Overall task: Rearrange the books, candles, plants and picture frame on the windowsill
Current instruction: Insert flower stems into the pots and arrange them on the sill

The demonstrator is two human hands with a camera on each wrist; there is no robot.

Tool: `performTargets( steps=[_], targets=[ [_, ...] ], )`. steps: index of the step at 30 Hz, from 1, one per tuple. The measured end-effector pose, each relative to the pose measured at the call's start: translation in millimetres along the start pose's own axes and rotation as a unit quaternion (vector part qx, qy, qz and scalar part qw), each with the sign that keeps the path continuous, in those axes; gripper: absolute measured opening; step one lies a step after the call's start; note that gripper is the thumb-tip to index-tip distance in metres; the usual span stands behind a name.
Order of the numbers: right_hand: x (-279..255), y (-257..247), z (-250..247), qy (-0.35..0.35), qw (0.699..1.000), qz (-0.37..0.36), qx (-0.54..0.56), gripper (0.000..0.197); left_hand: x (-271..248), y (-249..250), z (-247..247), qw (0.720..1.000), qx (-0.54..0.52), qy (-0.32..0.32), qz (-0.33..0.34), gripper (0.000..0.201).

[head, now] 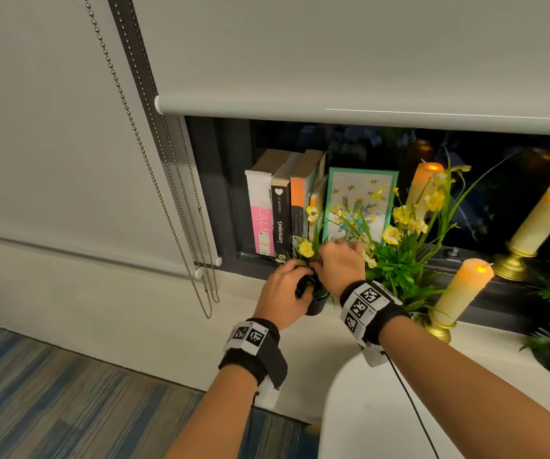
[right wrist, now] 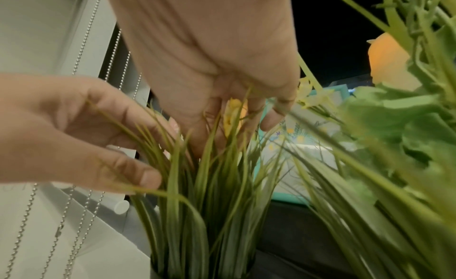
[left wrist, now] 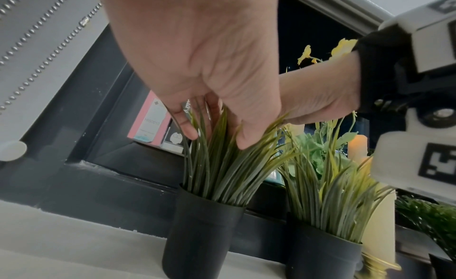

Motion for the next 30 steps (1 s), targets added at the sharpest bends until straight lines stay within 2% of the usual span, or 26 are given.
performTargets(
  steps=[5,10,14,20,24,30],
  targets=[
    [-4.0,-6.7,-5.6,0.0,1.0,-0.016,0.024,0.012,-4.8,2.8,-6.8,1.0,0.005,0.023,0.016,0.032],
    [-13.5,-13.2,-27.0,0.021,0.998,-0.05,-0.008,0.027,-4.6,1.8,-11.6,0.999,0.012,0.036,0.009,0.035],
    [-26.1,-17.5,-46.0,0.042,0.996,-0.068,-0.029,0.031,-7.7,4.8,-14.5,0.998,0.035,0.052,0.01,0.034],
    [-58.6,-21.9,-60.5,0.125,0.984,-0.123,0.014,0.023,-18.4,19.7,-27.0,0.989,0.034,0.141,0.015,0.018],
    [-79.7,-26.7,-68.7,0.155,0.97,-0.185,0.037,0.018,-23.6,36.8,-31.6,0.987,-0.005,0.152,0.04,0.011],
    [-103.8,-22.9,-93.4,0.169,0.941,-0.252,0.153,0.021,-33.1,59.0,-29.4,0.985,-0.017,0.154,0.072,0.03]
  ],
)
Point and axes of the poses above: each hand's wrist, its own x-axis towards the middle knuckle, its own z-axis out of the palm, y = z × x, the point moved 6 cm from there along x, towards the middle knuckle, and after that the axes turned 15 degrees about -z, right-handed, at the moved point
